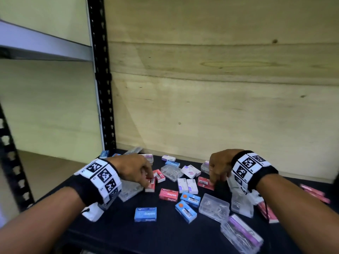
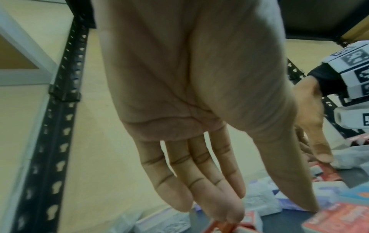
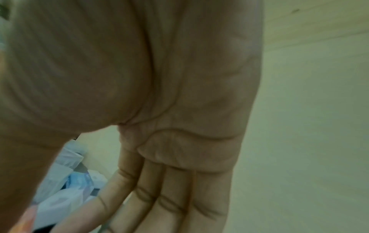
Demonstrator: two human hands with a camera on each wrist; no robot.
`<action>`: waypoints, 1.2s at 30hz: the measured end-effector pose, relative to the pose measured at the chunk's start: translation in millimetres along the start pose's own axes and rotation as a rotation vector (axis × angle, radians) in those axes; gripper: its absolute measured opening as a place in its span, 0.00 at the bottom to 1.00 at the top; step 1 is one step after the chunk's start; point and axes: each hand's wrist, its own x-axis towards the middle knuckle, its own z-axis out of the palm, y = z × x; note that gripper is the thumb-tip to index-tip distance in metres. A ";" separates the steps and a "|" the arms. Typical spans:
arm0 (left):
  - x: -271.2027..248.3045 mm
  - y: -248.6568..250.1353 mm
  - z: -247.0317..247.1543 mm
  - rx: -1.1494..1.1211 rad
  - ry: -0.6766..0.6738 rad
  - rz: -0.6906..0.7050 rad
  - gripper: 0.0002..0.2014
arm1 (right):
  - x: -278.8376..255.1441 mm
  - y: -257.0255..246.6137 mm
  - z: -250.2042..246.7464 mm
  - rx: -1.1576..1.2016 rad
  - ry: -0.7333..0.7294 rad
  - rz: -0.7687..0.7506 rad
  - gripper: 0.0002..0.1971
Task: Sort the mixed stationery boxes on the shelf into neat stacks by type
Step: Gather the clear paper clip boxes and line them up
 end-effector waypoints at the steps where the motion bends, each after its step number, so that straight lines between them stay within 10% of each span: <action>1: -3.5 -8.9 -3.5 -0.018 0.016 -0.024 0.16 | 1.6 -5.0 -6.1 -0.016 0.009 -0.005 0.19; 13: -17.3 -121.5 -32.7 0.052 0.170 -0.326 0.11 | 54.1 -123.0 -48.1 -0.012 0.168 -0.300 0.10; 23: 28.7 -164.8 -30.9 0.095 0.130 -0.423 0.18 | 120.4 -214.2 -50.2 -0.359 0.243 -0.592 0.28; 36: 61.7 -178.0 -17.3 0.164 0.091 -0.468 0.26 | 154.3 -238.8 -52.1 -0.585 0.170 -0.582 0.37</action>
